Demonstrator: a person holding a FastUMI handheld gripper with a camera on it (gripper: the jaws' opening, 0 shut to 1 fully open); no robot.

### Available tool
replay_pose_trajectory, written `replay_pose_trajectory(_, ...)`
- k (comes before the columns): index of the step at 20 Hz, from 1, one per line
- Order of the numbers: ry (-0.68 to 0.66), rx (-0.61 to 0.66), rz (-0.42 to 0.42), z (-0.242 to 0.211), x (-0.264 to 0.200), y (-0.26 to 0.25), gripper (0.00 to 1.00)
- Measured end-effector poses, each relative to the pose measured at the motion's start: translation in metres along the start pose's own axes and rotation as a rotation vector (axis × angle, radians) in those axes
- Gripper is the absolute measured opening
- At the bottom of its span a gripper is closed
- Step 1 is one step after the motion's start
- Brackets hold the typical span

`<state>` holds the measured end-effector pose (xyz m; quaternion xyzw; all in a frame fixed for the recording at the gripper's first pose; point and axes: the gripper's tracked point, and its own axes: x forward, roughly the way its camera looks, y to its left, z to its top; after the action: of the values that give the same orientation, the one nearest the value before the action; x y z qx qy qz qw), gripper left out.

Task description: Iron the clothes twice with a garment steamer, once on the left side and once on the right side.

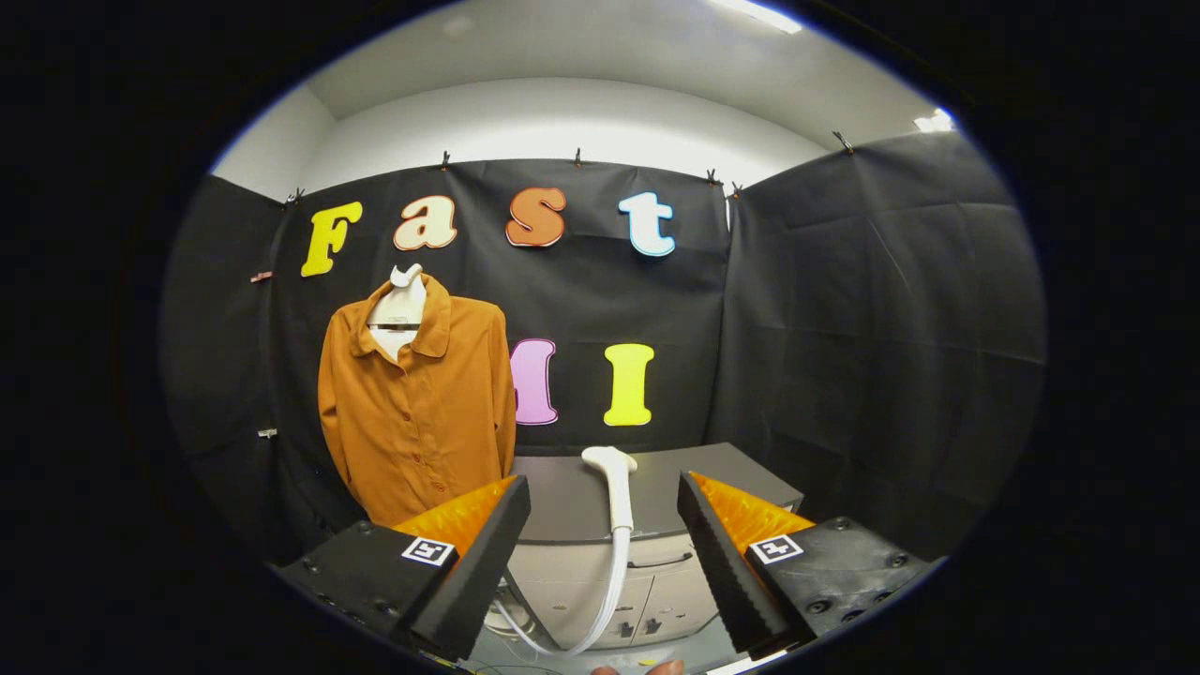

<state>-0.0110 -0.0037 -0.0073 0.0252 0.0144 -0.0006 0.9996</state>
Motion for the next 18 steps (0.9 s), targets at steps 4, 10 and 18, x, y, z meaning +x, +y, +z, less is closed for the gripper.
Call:
replay_pose_trajectory(4,0.087,0.022,0.012,-0.013,0.033,-0.004,0.98)
replay_pose_trajectory(10,0.317,0.035,0.057,-0.057,0.1,-0.006,0.99)
replay_pose_trajectory(18,0.562,0.026,0.046,-0.139,0.194,-0.017,0.99)
